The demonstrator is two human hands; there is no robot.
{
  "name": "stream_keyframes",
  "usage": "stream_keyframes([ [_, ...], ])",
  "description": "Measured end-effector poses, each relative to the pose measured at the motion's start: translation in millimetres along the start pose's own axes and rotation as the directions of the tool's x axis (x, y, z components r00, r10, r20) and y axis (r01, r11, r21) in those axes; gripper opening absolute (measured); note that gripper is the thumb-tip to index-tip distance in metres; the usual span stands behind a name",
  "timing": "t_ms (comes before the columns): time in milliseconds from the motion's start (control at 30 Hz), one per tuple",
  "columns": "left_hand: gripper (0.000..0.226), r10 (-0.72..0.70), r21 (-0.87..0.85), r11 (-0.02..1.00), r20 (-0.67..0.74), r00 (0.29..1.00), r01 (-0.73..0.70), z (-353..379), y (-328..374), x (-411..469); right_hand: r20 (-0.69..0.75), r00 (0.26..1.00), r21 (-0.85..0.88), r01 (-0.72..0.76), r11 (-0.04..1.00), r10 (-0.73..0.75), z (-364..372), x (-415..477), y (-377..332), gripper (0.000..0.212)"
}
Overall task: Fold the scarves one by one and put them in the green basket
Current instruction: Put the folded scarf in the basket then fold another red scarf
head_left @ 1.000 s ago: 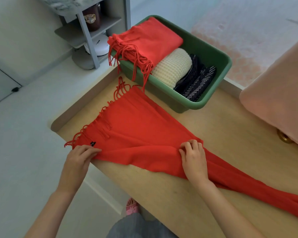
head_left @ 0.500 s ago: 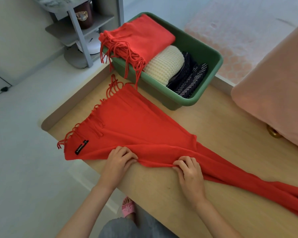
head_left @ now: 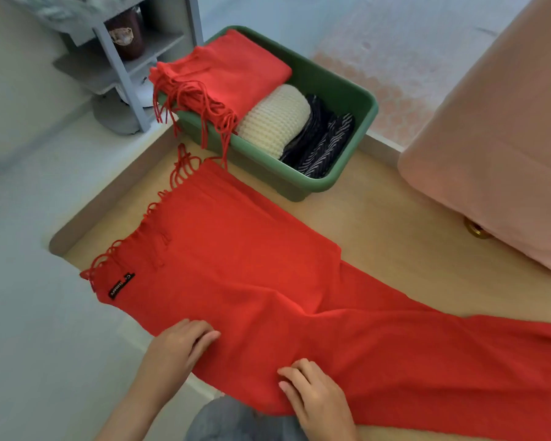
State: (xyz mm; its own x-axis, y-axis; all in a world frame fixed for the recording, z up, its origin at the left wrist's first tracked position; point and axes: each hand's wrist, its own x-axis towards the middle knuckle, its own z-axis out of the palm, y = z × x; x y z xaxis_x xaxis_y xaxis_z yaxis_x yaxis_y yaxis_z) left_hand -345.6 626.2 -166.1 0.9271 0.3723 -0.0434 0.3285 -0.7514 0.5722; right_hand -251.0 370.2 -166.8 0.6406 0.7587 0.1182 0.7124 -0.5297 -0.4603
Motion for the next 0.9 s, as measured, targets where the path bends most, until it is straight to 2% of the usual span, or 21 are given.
stream_keyframes([
  [100,0.036,0.034,0.005,0.999,-0.111,0.993,-0.034,0.1,26.3,16.3,-0.068,0.989,0.099,-0.122,0.988,0.129,-22.0,-9.1,8.5,0.031],
  [200,0.030,0.131,0.024,0.991,-0.141,0.981,-0.129,23.2,57.1,44.2,-0.143,0.937,0.080,-0.310,0.947,0.319,-43.8,-21.3,39.6,0.042],
  [267,0.036,0.182,0.037,0.983,-0.089,0.979,-0.180,44.2,77.2,66.2,-0.118,0.917,-0.020,-0.385,0.923,0.380,-53.1,-31.2,62.6,0.053],
  [367,0.046,0.238,0.090,0.965,0.077,0.968,-0.245,72.4,103.6,104.2,0.036,0.886,-0.185,-0.449,0.874,0.462,-51.8,-49.5,86.0,0.068],
  [433,0.055,0.226,0.179,0.947,0.225,0.948,-0.268,86.8,114.4,128.4,0.110,0.854,-0.267,-0.468,0.843,0.509,-44.0,-61.2,90.9,0.073],
  [500,0.067,0.178,0.276,0.926,0.284,0.942,-0.258,98.3,117.1,145.5,0.091,0.826,-0.320,-0.505,0.802,0.556,-36.5,-69.4,88.9,0.077],
  [633,0.071,0.087,0.346,0.928,0.162,0.983,-0.139,106.7,109.7,162.7,0.020,0.751,-0.292,-0.627,0.722,0.660,-25.9,-81.8,74.4,0.079],
  [700,0.072,0.064,0.350,0.930,0.159,0.985,-0.117,105.3,108.4,164.9,0.027,0.732,-0.244,-0.655,0.715,0.681,-24.0,-86.3,69.6,0.079],
  [833,0.072,0.084,0.277,0.954,0.108,0.991,-0.111,102.8,117.3,159.1,-0.042,0.764,-0.119,-0.643,0.756,0.644,-51.2,-78.0,76.9,0.073],
  [900,0.064,0.157,0.247,0.955,0.045,0.987,-0.164,103.4,134.0,147.3,-0.105,0.732,-0.063,-0.680,0.731,0.673,-74.4,-74.7,92.2,0.072],
])
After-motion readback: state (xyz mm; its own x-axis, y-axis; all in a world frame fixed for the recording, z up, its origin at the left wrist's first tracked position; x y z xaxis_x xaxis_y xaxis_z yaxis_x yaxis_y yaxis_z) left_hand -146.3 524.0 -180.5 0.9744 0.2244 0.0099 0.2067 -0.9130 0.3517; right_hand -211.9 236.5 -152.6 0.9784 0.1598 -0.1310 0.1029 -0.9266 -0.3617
